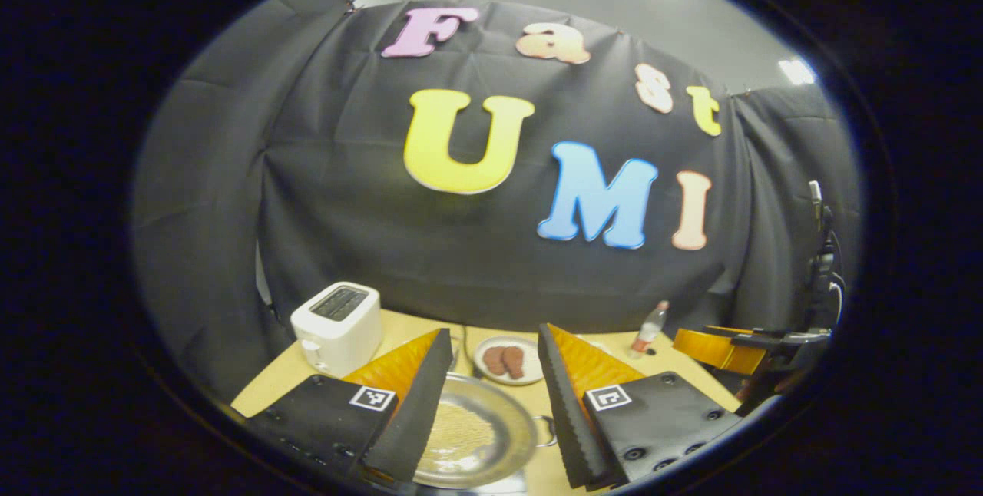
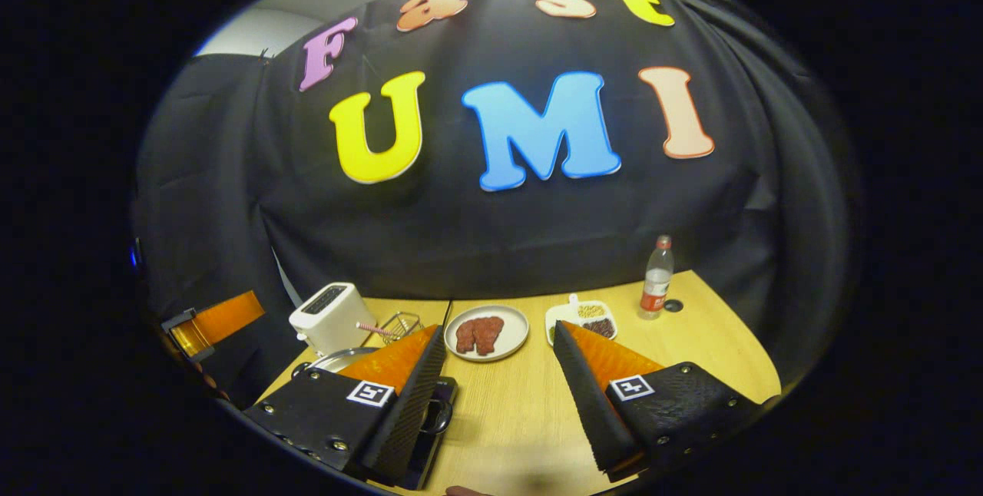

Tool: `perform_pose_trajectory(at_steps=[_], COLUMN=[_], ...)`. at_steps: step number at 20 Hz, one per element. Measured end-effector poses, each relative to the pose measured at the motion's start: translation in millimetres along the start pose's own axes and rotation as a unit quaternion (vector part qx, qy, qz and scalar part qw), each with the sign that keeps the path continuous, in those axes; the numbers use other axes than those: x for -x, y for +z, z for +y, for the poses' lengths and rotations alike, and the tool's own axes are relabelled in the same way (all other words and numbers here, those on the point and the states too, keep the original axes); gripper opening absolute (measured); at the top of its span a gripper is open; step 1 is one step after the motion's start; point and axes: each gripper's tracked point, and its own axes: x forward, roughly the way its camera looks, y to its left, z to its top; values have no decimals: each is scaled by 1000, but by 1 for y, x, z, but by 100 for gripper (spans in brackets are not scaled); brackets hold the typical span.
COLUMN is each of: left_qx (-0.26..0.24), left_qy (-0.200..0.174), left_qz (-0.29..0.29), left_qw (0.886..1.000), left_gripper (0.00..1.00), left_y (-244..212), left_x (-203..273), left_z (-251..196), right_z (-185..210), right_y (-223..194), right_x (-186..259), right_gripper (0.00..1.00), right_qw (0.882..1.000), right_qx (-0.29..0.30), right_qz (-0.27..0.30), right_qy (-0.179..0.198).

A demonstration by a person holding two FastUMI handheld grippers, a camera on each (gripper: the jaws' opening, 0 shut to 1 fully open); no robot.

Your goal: First push the handle of the pot to place it horizontally, then grasp the pot with both hands and set it on the induction cooktop.

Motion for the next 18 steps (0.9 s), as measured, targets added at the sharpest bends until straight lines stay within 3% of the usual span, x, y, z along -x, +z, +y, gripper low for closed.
perform_pose_trajectory(at_steps=[4, 8, 11, 13, 16, 17, 18], left_qx=[-24, -32, -39, -48, -58, -55, -51], left_qy=[-18, -23, -19, -12, 3, 5, 3], left_qz=[-32, -61, -77, -70, -51, -47, -46], left_qw=[999, 997, 996, 996, 997, 997, 998], left_gripper=[77, 79, 78, 83, 89, 89, 88], left_y=[28, 52, 68, 61, 37, 31, 30], left_x=[17, 29, 49, 58, 78, 84, 89], left_z=[-89, -149, -174, -183, -192, -194, -198], right_z=[-47, -97, -118, -127, -145, -147, -149], right_y=[61, 96, 108, 108, 109, 105, 103], right_x=[48, 85, 104, 118, 133, 134, 134], right_gripper=[87, 87, 87, 88, 98, 98, 92], right_qw=[998, 995, 992, 993, 993, 993, 993], right_qx=[-10, 14, 32, 25, 20, 23, 28], right_qz=[-53, -90, -110, -108, -110, -107, -102], right_qy=[-19, -42, -49, -49, -42, -41, -43])
